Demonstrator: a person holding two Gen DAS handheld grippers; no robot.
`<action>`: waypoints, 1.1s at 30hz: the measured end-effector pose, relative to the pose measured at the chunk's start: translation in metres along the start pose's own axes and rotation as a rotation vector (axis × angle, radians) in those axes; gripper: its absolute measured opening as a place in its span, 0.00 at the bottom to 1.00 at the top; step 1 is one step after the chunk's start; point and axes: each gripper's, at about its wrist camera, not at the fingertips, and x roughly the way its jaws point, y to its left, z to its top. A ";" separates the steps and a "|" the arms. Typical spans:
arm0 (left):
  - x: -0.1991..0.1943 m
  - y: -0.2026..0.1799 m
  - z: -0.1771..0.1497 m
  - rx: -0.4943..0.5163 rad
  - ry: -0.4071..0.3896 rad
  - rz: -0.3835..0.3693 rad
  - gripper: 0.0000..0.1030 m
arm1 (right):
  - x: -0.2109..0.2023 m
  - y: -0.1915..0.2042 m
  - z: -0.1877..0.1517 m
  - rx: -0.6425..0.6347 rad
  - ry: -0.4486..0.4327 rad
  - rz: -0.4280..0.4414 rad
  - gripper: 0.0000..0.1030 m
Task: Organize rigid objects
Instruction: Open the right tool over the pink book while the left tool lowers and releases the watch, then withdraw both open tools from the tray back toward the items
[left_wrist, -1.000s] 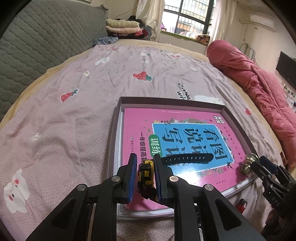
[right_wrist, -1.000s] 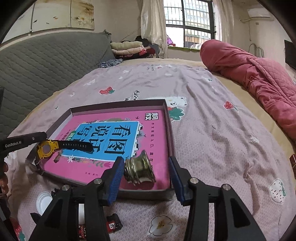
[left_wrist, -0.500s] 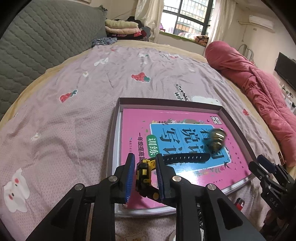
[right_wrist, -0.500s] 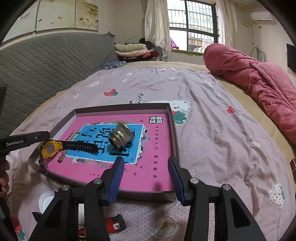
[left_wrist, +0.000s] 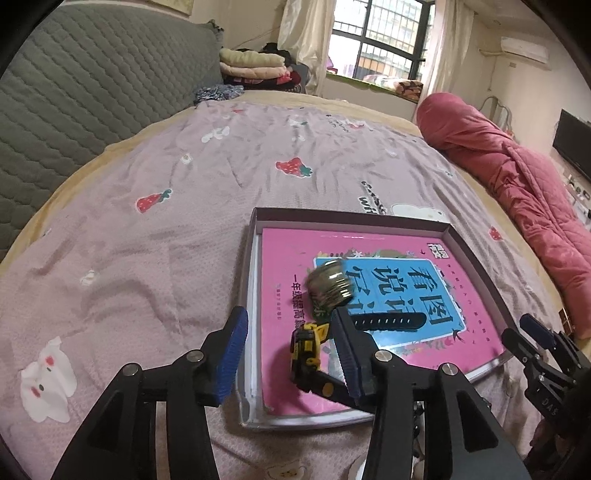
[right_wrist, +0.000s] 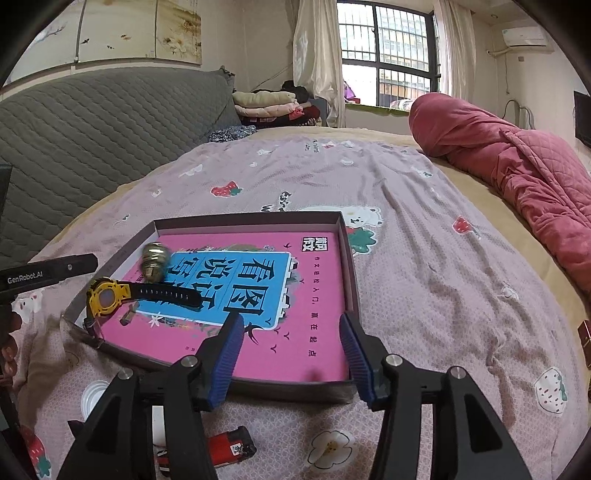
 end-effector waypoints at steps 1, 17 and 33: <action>-0.002 0.001 -0.001 0.000 -0.001 0.001 0.47 | 0.000 0.000 0.000 0.000 -0.001 0.000 0.52; -0.005 -0.024 -0.042 0.112 0.091 0.002 0.47 | -0.009 -0.001 0.001 -0.003 -0.022 0.000 0.52; -0.012 -0.037 -0.037 0.136 0.047 -0.017 0.50 | -0.016 0.003 0.003 -0.026 -0.047 0.015 0.52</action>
